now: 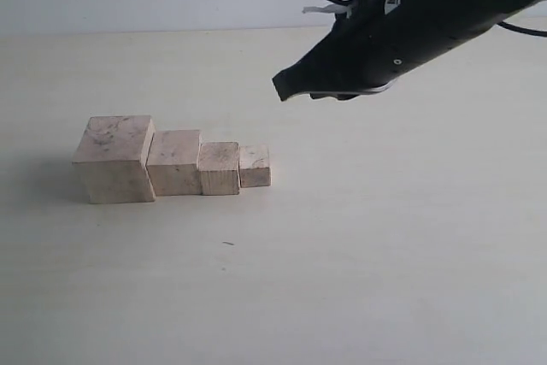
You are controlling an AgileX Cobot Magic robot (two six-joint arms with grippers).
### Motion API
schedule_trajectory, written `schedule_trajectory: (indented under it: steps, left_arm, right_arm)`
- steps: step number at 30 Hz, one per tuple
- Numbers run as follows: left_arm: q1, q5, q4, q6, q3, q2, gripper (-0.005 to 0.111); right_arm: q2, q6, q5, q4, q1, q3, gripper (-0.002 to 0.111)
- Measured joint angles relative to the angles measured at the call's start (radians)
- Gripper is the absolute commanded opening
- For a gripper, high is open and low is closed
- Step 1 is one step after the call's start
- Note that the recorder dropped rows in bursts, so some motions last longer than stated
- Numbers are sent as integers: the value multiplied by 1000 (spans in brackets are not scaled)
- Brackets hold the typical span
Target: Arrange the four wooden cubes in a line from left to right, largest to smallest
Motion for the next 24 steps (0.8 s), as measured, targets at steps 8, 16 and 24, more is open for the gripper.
schedule_trajectory:
  steps: [8, 16, 24]
  left_arm:
    - [0, 0, 0, 0, 0, 0, 0]
    - [0, 0, 0, 0, 0, 0, 0]
    - [0, 0, 0, 0, 0, 0, 0]
  right_arm:
    - [-116, 3, -54, 61, 0, 42, 0]
    - [-172, 3, -65, 67, 0, 42, 0]
    - [-176, 20, -78, -22, 0, 42, 0]
